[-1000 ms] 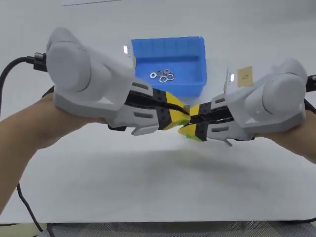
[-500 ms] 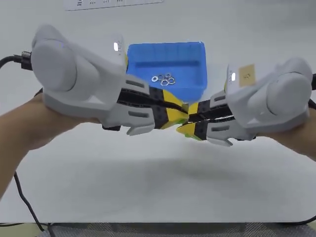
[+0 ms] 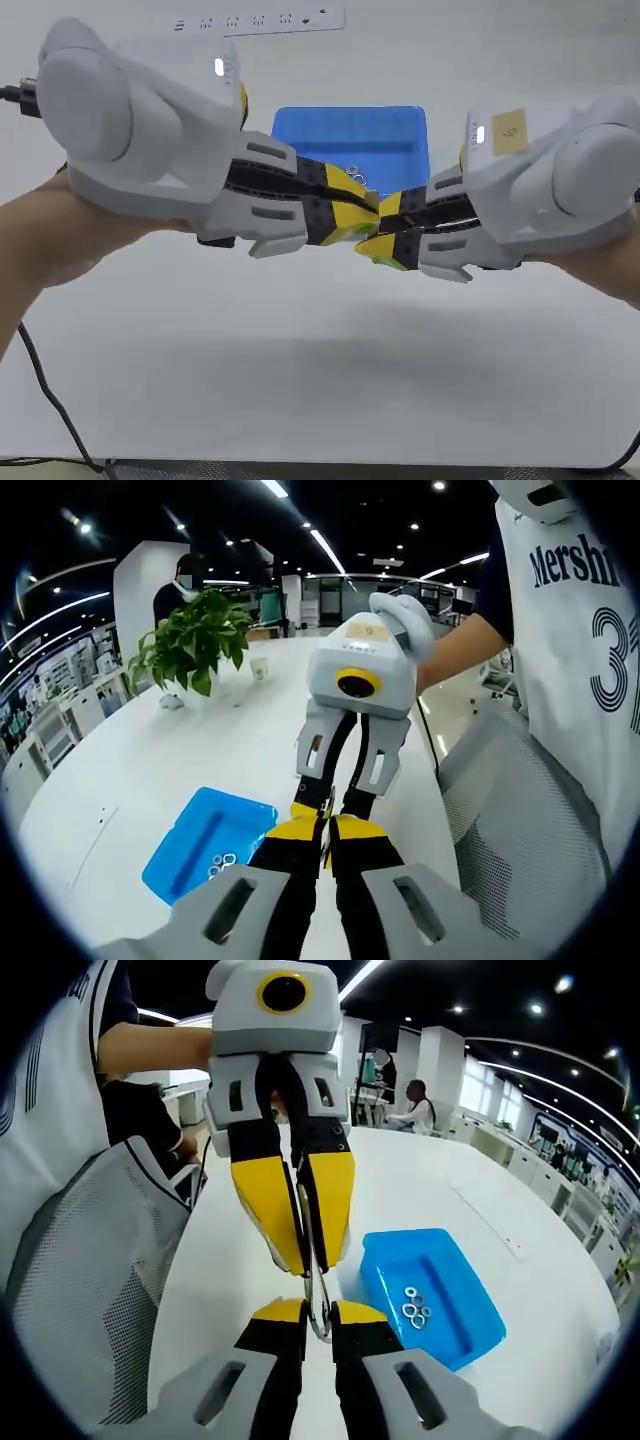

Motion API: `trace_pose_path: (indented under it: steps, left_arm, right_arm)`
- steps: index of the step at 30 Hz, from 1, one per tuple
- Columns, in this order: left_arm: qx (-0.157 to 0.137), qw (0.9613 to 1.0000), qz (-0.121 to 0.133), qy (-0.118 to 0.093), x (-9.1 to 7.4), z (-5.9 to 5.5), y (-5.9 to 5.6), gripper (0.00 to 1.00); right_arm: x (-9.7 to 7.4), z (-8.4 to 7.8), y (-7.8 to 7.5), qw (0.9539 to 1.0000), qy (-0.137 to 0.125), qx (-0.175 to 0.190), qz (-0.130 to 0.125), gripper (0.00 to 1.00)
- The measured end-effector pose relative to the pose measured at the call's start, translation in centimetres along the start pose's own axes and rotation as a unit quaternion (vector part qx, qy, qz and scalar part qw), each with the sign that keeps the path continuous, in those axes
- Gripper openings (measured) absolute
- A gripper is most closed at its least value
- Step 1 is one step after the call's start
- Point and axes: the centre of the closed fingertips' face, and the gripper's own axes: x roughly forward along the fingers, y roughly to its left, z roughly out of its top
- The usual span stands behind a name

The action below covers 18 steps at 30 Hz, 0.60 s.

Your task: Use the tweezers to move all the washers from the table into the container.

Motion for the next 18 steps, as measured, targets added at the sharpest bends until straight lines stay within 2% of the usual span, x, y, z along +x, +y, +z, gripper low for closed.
trace_pose_path:
  steps: [4, 8, 18]
  left_arm:
    - [0.008, 0.9999, 0.002, -0.008, -0.6, 0.7, 0.9, 0.07]
    - [0.018, 0.9998, 0.008, -0.011, -0.9, 1.3, 2.1, 0.07]
    - [0.035, 0.9993, 0.011, -0.009, -0.5, 1.9, 5.3, 0.07]
  right_arm:
    - [-0.2, 0.9, -0.9, 0.9998, 0.003, -0.019, -0.008, 0.1]
    - [-0.3, 1.6, -2.3, 0.9996, -0.001, -0.022, -0.016, 0.1]
    - [0.1, 1.8, -6.2, 0.9991, -0.004, -0.027, -0.032, 0.1]
